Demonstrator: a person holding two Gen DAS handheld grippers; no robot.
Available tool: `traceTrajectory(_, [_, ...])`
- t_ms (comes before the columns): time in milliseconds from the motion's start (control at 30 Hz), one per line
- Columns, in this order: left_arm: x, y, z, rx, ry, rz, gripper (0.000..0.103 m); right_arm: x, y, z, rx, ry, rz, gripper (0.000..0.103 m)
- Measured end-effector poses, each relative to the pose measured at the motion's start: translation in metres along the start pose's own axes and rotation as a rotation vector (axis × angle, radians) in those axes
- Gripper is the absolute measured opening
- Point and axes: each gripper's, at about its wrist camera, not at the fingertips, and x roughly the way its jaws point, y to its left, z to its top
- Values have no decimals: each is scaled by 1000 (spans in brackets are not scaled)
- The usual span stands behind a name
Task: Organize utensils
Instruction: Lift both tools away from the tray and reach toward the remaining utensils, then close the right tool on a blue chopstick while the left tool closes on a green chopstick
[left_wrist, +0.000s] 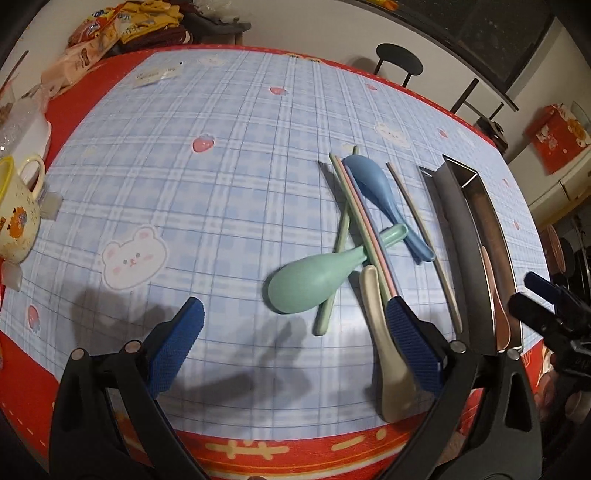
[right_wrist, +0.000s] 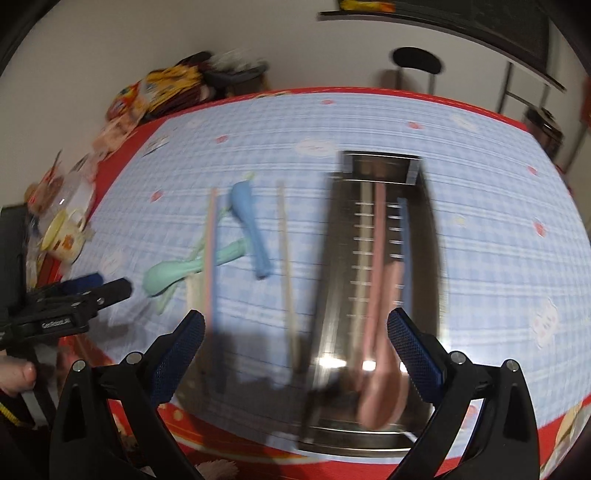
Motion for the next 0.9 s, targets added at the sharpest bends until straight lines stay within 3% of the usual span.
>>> traceTrajectory(100, [-5,6,0,0,-11,-33,97,11,16,2,-36,32,44,85])
traceTrajectory(267, [-1,12,1,3,18,14,97,31,33,10,-80,107,95,61])
traceTrajectory(433, [1,23,3,-26,20,19,97,45,48,11,-123,156,104,52])
traceTrajectory(633, [0,29,8,-23,3,10,96,65,56,15,-136,199,93,34])
traceTrajectory(700, [0,27,10,-9,1,14,91,72,58,18,-136,205,87,30])
traceTrajectory(767, [2,25,11,6,10,18,80,78,60,22,-133,208,79,28])
traceTrajectory(900, [6,17,13,39,22,-14,77,89,64,27,-132,214,72,20])
